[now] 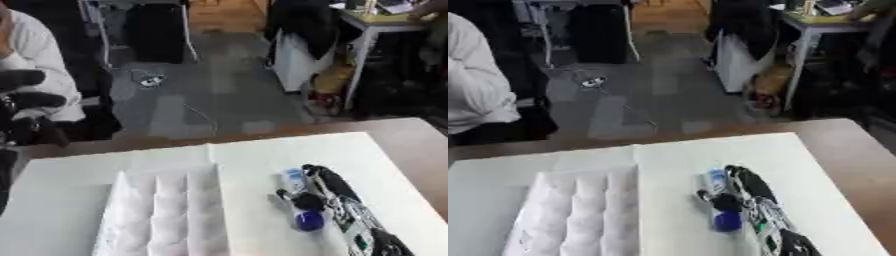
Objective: Pick up objects on the table and place them in the box.
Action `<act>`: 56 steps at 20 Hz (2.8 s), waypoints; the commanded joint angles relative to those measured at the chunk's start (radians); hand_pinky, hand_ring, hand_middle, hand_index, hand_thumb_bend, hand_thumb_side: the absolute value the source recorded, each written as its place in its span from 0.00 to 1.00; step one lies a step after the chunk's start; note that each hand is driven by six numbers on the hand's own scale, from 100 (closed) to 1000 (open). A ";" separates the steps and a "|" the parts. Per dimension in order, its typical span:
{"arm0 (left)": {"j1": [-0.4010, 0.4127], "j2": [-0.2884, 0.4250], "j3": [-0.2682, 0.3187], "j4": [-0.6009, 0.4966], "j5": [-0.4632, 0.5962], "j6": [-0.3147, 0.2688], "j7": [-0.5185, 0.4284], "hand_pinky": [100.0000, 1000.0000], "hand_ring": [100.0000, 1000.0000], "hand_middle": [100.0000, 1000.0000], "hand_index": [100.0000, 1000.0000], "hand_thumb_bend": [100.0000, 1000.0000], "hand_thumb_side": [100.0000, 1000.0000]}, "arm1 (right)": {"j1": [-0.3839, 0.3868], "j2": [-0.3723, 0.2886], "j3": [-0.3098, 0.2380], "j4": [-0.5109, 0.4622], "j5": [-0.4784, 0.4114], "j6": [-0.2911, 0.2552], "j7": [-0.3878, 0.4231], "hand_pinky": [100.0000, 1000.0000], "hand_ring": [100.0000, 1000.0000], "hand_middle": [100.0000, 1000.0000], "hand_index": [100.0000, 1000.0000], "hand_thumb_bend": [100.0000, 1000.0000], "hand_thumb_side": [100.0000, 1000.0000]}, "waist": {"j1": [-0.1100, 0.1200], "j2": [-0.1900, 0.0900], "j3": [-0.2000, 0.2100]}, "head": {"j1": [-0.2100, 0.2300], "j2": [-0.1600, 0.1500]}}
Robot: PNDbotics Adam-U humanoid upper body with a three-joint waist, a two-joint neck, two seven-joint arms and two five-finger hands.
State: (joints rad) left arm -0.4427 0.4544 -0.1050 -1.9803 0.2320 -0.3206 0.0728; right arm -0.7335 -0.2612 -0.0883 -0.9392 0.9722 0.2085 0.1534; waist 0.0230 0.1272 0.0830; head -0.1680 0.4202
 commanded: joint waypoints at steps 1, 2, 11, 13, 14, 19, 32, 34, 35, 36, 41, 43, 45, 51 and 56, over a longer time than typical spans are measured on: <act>-0.016 0.012 0.004 -0.020 0.003 -0.002 -0.001 0.38 0.65 0.76 0.81 0.49 0.85 | -0.010 -0.017 0.009 0.019 0.014 0.000 0.040 0.86 0.83 0.74 0.87 0.58 0.62 | -0.001 -0.016 0.000 | -0.007 0.010; -0.016 0.012 0.004 -0.020 0.004 -0.002 0.000 0.38 0.65 0.76 0.81 0.49 0.85 | -0.011 -0.018 0.009 0.022 0.019 -0.001 0.048 0.84 0.82 0.73 0.87 0.58 0.64 | -0.001 -0.017 0.000 | -0.006 0.012; -0.019 0.011 0.003 -0.020 0.005 -0.004 0.000 0.38 0.65 0.76 0.81 0.49 0.85 | -0.012 -0.019 0.017 0.025 0.077 -0.006 0.083 0.12 0.34 0.55 0.79 0.43 0.35 | -0.002 -0.018 0.001 | -0.005 0.015; -0.019 0.011 0.003 -0.020 0.005 -0.004 0.000 0.38 0.65 0.76 0.81 0.49 0.85 | -0.010 -0.019 0.017 0.027 0.087 -0.004 0.077 0.08 0.32 0.54 0.79 0.43 0.34 | -0.002 -0.018 0.001 | -0.006 0.016; -0.019 0.011 0.003 -0.020 0.006 -0.004 0.000 0.38 0.65 0.76 0.81 0.49 0.85 | -0.010 -0.018 0.017 0.029 0.091 -0.004 0.075 0.11 0.34 0.56 0.79 0.44 0.35 | -0.002 -0.018 0.001 | -0.006 0.016; -0.020 0.011 0.002 -0.020 0.006 -0.005 -0.001 0.38 0.65 0.76 0.81 0.49 0.85 | -0.007 -0.019 0.029 0.056 0.142 -0.002 0.105 0.25 0.43 0.64 0.82 0.43 0.56 | -0.004 -0.018 0.002 | -0.009 0.016; -0.016 0.013 -0.001 -0.020 0.009 -0.004 -0.003 0.38 0.65 0.76 0.81 0.49 0.85 | -0.001 -0.022 0.024 0.046 0.292 -0.048 -0.122 0.00 0.00 0.00 0.29 0.00 0.83 | -0.011 -0.029 0.000 | -0.015 0.024; -0.015 0.013 0.000 -0.020 0.008 -0.005 -0.003 0.38 0.65 0.76 0.81 0.49 0.85 | 0.000 -0.021 0.025 0.049 0.312 -0.073 -0.191 0.00 0.00 0.00 0.27 0.00 0.89 | -0.010 -0.028 -0.001 | -0.017 0.021; -0.015 0.014 0.000 -0.020 0.008 -0.005 -0.003 0.38 0.65 0.76 0.81 0.49 0.85 | 0.000 -0.020 0.025 0.051 0.314 -0.084 -0.215 0.00 0.00 0.00 0.26 0.00 0.90 | -0.009 -0.028 -0.002 | -0.018 0.020; -0.014 0.014 0.000 -0.020 0.008 -0.005 -0.003 0.38 0.65 0.76 0.81 0.49 0.85 | 0.000 -0.018 0.024 0.051 0.308 -0.096 -0.233 0.00 0.00 0.00 0.26 0.00 0.90 | -0.008 -0.028 -0.002 | -0.018 0.019; -0.013 0.014 0.000 -0.020 0.007 -0.005 -0.003 0.38 0.65 0.76 0.81 0.49 0.85 | 0.003 -0.017 0.022 0.015 0.256 -0.128 -0.274 0.00 0.00 0.00 0.23 0.00 0.88 | -0.008 -0.028 -0.003 | -0.018 0.019; -0.013 0.014 0.000 -0.020 0.007 -0.006 -0.002 0.38 0.65 0.76 0.81 0.49 0.85 | 0.005 -0.017 0.021 -0.020 0.237 -0.132 -0.277 0.00 0.00 0.00 0.22 0.00 0.88 | -0.008 -0.028 -0.004 | -0.017 0.020; -0.013 0.014 0.000 -0.020 0.007 -0.006 -0.002 0.38 0.65 0.76 0.81 0.49 0.85 | 0.007 -0.017 0.022 -0.059 0.223 -0.134 -0.273 0.00 0.00 0.00 0.22 0.00 0.89 | -0.008 -0.029 -0.004 | -0.016 0.022; -0.015 0.015 0.002 -0.020 0.007 -0.011 0.001 0.38 0.66 0.76 0.81 0.49 0.85 | 0.010 -0.015 0.032 -0.196 0.179 -0.142 -0.255 0.00 0.00 0.00 0.20 0.00 0.89 | -0.008 -0.028 -0.005 | -0.012 0.026; -0.022 0.013 0.006 -0.020 0.004 -0.017 0.003 0.39 0.66 0.76 0.81 0.48 0.85 | 0.003 -0.015 0.056 -0.272 0.123 -0.170 -0.257 0.00 0.00 0.00 0.19 0.00 0.89 | -0.006 -0.021 -0.003 | -0.013 0.028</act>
State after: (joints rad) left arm -0.4510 0.4544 -0.1105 -1.9803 0.2340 -0.3326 0.0759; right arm -0.7107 -0.2637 -0.0368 -1.1751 1.1106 0.0477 -0.1014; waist 0.0147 0.1192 0.0797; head -0.1771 0.4483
